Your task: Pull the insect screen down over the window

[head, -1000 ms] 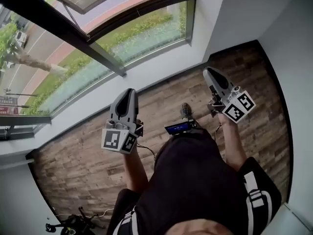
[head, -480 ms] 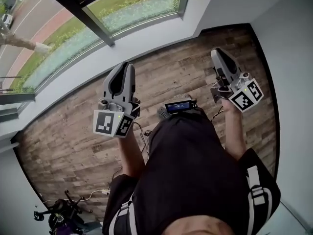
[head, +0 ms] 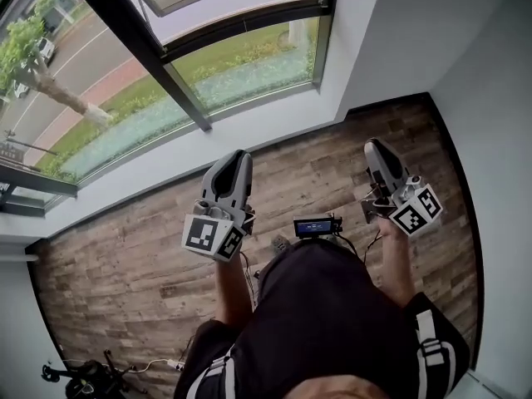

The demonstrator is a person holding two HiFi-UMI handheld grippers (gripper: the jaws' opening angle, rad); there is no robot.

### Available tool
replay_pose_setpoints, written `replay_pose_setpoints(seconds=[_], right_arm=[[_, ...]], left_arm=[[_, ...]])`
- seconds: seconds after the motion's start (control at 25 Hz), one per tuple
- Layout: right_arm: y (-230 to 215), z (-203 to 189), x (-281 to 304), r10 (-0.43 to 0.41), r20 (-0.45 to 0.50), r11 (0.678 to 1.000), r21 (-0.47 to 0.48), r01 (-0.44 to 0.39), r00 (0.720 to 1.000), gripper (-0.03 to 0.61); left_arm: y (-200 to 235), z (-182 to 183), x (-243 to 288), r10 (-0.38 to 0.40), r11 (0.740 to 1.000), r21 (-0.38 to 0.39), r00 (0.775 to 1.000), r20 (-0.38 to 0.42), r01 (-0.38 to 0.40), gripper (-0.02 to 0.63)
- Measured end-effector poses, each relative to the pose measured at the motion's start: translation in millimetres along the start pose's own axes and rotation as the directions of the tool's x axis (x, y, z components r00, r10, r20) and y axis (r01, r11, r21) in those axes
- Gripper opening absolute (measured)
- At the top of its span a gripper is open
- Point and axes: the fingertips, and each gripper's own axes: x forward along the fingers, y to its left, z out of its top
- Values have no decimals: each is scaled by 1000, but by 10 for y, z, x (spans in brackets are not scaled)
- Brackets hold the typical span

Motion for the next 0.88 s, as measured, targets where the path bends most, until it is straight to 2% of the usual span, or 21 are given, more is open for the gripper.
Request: replay_pose_setpoints(seconds=[0.12,0.28,0.64,0.88], right_arm=[[-208,85,-256,-25,10,999,24,24,1000,20],[-380,136,-436,-38,15,997,62,37,999,20],[-491,74,-409,22,8,992,124,-23,1000,20],[-437,168,-365,55,32,989,136,-59,998,20]], left_arm=[[-312,-59,167,-35,999,-2,999,-13,35,32],[-528,-109,253,-44,999,-12,998,-39,43,32],[-568,-152,232,37,999,-36,997,-70,-39,32],[-613,-23,212,52,998,-26,997,-53,-54,32]])
